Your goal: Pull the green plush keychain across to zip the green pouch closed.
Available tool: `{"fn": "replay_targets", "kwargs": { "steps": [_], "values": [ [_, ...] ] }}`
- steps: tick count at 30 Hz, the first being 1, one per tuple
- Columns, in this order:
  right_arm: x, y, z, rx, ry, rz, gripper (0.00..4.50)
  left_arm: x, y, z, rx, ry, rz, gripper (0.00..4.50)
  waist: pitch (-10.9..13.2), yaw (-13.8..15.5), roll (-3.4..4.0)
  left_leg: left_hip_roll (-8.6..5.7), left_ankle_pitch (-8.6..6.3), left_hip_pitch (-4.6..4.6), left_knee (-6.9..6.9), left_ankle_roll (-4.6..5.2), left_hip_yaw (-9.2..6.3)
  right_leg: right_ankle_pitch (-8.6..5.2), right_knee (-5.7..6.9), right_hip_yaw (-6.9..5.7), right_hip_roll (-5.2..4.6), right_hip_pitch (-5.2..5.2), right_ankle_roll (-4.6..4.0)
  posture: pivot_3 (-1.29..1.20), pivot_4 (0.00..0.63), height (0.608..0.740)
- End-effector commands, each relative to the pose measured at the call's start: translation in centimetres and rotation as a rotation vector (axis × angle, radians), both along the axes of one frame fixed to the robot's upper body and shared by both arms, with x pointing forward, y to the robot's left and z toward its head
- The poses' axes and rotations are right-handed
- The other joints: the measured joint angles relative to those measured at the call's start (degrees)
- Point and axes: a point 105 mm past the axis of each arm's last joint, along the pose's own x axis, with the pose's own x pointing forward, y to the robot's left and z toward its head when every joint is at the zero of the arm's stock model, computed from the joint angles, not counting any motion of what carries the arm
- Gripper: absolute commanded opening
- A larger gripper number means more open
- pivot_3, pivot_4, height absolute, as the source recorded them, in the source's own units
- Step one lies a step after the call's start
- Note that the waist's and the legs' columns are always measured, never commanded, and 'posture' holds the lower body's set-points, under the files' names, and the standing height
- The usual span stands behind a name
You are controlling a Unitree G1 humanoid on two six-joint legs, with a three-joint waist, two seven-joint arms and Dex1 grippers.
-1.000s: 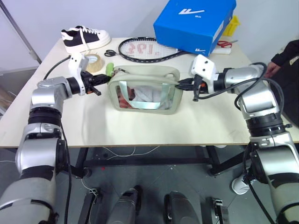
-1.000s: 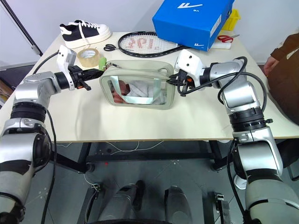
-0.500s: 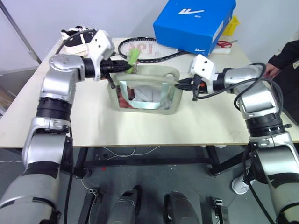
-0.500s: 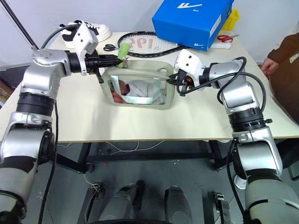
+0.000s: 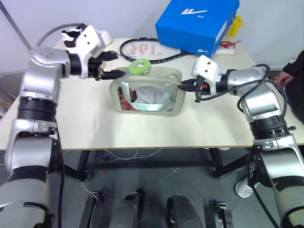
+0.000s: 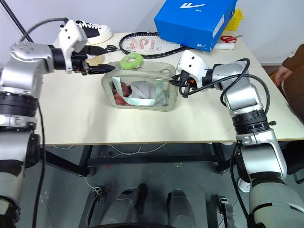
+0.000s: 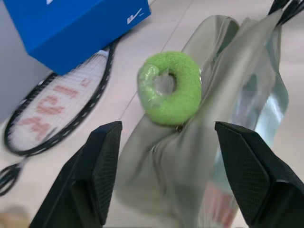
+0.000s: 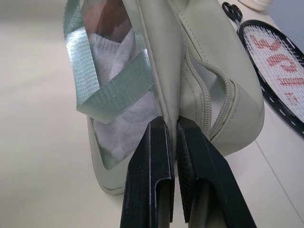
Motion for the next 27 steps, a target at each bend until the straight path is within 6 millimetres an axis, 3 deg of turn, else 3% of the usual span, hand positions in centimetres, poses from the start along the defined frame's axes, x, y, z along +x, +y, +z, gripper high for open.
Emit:
{"fn": "replay_targets", "kwargs": {
  "steps": [1,7,11,14,19,20,25,26,27],
  "values": [
    [-0.1,0.5,1.0,0.014,-0.036,0.024,0.0,-0.5,0.5,0.6,-0.029,-0.022,0.007,3.45,0.0,0.06,0.0,0.0,0.0,0.01,0.0,0.0,0.0,0.0,0.0,0.0,0.0,0.01,0.0,0.0,0.15,0.74],
    [-0.1,0.8,1.1,0.015,-0.036,0.032,0.0,0.3,-0.7,-3.5,-0.091,0.036,0.036,3.45,0.0,0.05,0.01,0.0,0.0,0.02,0.01,0.01,0.0,0.0,0.01,0.01,-0.01,0.02,0.0,0.0,0.15,0.74],
    [-0.1,0.8,1.0,0.012,-0.031,0.033,0.0,0.8,-1.4,-4.5,-0.128,0.05,0.059,3.45,0.0,0.03,0.01,0.0,0.0,-0.01,0.02,0.01,0.0,0.0,0.02,0.01,-0.01,-0.01,0.0,0.0,0.15,0.74],
    [-0.1,0.8,1.0,0.012,-0.029,0.032,0.0,0.8,-1.6,-4.2,-0.154,0.05,0.057,2.66,0.0,0.05,0.0,0.0,0.0,0.0,0.02,0.01,0.0,0.0,0.03,0.01,-0.02,-0.01,0.0,0.0,0.15,0.74],
    [-0.1,0.8,1.0,0.014,-0.029,0.029,0.0,0.4,-1.5,-4.0,-0.147,0.055,0.042,0.34,0.0,0.07,0.0,-0.01,0.0,0.0,0.02,0.01,0.0,0.0,0.03,0.01,-0.02,-0.01,0.0,0.0,0.15,0.74],
    [0.0,0.7,1.1,0.015,-0.031,0.027,0.0,0.3,-1.5,-3.9,-0.149,0.055,0.041,0.16,0.0,0.08,0.01,-0.01,0.0,0.0,0.02,0.01,0.0,0.0,0.03,0.01,-0.02,0.0,0.0,0.0,0.15,0.74],
    [0.1,0.9,1.4,0.043,-0.018,0.017,0.0,-0.3,-1.9,-3.6,-0.174,0.066,0.012,0.16,0.0,0.06,0.01,-0.01,0.0,-0.01,0.02,0.0,0.0,0.0,0.02,0.01,-0.03,-0.01,0.0,0.0,0.15,0.74],
    [0.1,0.9,1.6,0.054,-0.009,0.018,0.73,-0.4,-1.9,-3.7,-0.173,0.068,0.011,0.0,0.0,0.06,0.0,-0.01,0.0,-0.01,0.02,0.0,0.0,0.0,0.03,0.01,-0.03,-0.01,0.0,0.0,0.15,0.74],
    [0.0,0.9,1.7,0.061,0.001,0.022,1.18,-0.5,-1.9,-3.8,-0.172,0.07,0.01,0.0,0.0,0.06,0.01,-0.01,0.0,-0.01,0.02,0.0,0.0,0.0,0.03,0.01,-0.03,-0.01,0.0,0.0,0.15,0.74]
  ]
}}
